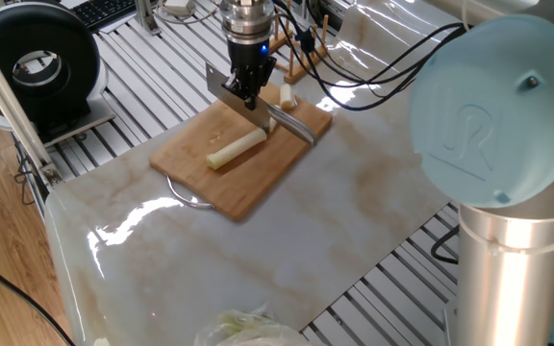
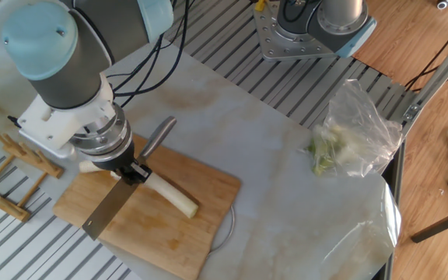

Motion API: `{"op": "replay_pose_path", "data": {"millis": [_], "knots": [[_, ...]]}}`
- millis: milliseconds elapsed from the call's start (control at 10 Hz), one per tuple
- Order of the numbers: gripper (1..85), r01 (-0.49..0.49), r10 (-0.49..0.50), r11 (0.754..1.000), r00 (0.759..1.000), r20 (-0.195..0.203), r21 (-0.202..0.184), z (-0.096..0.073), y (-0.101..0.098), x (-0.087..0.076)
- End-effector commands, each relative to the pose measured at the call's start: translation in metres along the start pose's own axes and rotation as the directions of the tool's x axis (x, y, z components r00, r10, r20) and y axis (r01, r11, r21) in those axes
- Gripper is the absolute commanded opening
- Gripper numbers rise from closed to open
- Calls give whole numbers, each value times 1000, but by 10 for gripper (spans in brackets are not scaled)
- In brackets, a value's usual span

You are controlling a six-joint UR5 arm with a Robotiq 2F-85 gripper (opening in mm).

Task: Chop the scallions

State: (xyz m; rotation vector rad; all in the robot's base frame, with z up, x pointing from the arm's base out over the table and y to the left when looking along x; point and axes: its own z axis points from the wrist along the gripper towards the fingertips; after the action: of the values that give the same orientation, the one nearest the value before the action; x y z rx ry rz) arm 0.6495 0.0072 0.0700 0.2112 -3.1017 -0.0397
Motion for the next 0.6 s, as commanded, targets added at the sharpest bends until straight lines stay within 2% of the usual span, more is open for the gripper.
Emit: {"op": "replay_pose_path", "data": {"millis": [0, 500], "knots": [[13, 21, -21, 1000, 1000, 2, 8, 8, -9, 9], [13, 32, -32, 999, 999, 4, 13, 5, -18, 10]]}}
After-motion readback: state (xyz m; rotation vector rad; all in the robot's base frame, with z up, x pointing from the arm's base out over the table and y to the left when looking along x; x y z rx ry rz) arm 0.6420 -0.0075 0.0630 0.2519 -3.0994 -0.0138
